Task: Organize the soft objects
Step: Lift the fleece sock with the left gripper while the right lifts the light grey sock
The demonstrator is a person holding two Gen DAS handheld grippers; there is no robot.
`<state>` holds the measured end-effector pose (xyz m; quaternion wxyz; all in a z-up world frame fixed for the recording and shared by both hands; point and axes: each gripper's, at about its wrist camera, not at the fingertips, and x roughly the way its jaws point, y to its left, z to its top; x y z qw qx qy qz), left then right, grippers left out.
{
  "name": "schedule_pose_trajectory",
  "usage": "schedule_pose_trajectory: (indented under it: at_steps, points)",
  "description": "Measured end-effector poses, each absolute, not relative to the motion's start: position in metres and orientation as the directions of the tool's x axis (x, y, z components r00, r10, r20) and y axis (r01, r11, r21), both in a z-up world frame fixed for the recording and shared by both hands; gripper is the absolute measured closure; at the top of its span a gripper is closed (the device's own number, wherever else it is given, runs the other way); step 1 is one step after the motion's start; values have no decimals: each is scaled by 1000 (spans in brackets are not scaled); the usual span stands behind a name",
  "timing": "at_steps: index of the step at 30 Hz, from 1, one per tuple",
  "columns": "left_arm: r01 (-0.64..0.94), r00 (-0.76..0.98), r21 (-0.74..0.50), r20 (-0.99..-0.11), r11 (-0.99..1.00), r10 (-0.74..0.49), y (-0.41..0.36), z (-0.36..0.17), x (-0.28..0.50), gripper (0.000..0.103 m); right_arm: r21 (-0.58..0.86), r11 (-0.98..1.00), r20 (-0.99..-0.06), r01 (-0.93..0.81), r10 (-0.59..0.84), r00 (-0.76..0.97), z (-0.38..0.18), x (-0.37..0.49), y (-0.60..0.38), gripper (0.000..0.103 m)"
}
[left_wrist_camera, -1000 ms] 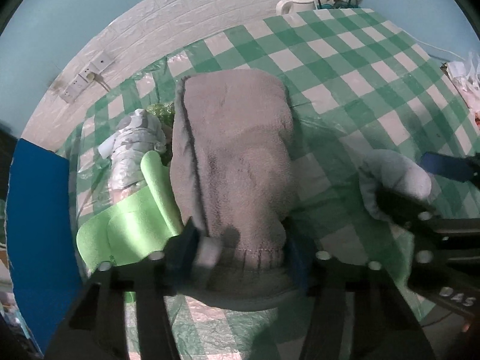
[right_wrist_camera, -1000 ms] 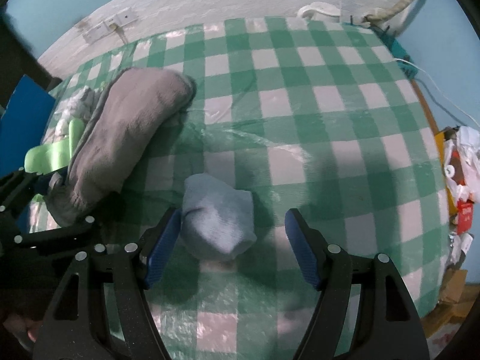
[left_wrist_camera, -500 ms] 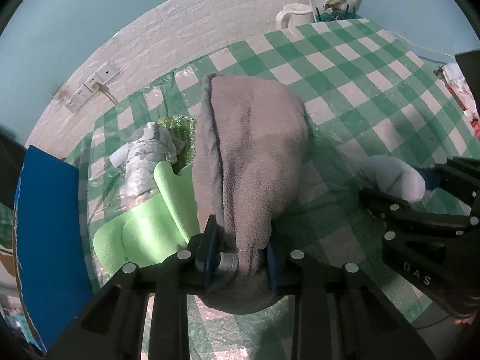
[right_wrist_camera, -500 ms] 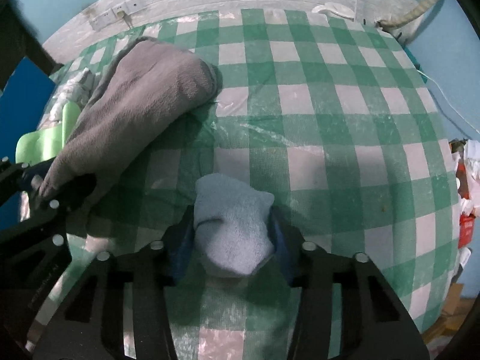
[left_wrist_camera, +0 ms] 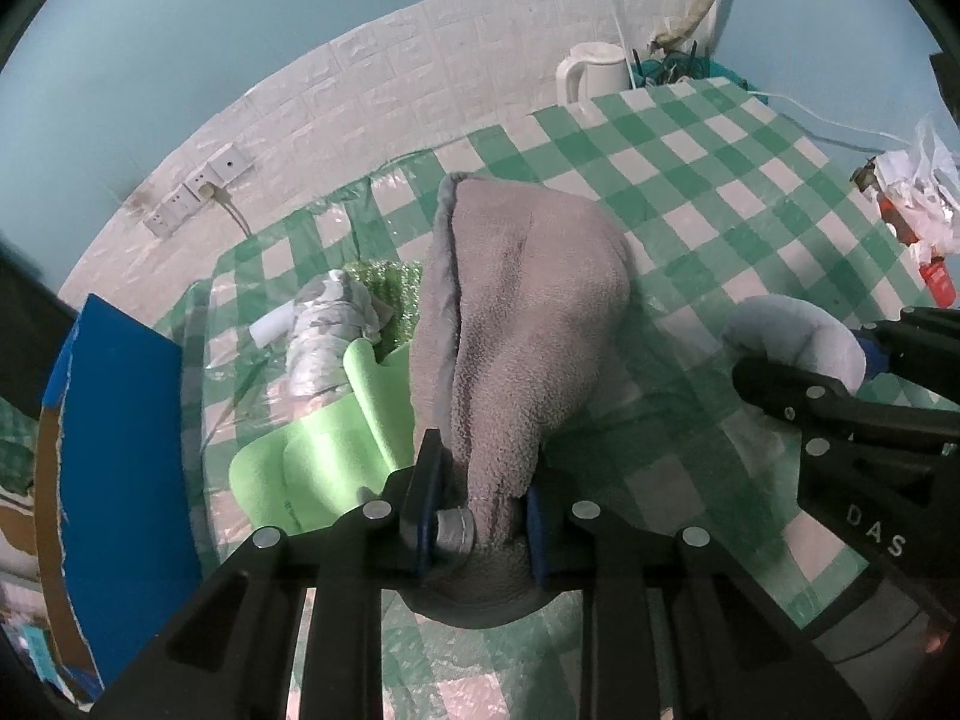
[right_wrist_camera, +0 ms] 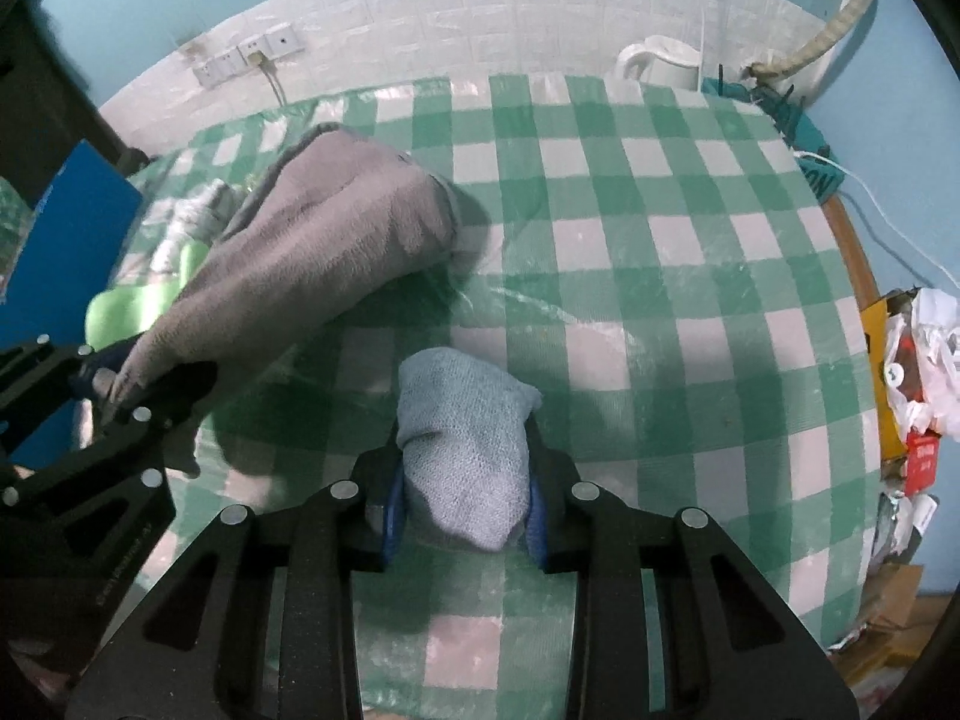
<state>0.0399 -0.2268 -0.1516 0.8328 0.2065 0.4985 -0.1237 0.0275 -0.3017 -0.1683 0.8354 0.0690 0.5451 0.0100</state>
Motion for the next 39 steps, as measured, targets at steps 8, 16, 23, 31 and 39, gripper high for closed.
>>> schedule_pose_trajectory:
  at_steps: [8,16,23,31,39]
  points:
    - [391,503,208,-864,897,-19,-216,-133,31,80,137,989,-894,54,100,437,-149,27,-294,73]
    - [346,526,190,-850,919,-22,-197,-113,30,80,139,990,-880,36,107,463,-131,22,-287,73]
    - [311,548,172,-836,935,-29,-181,-100,29,80,138,990,-867,10,116,485,-114,20,-276,73]
    - [258,575,148,-817,955,-29,-157,-80,30,80,133,991,-851,-28,129,509,-97,20,-258,73]
    - [209,597,127,-802,970,-24,-129,-67,26,80,127,990,-833,-66,143,534,-78,27,-234,73]
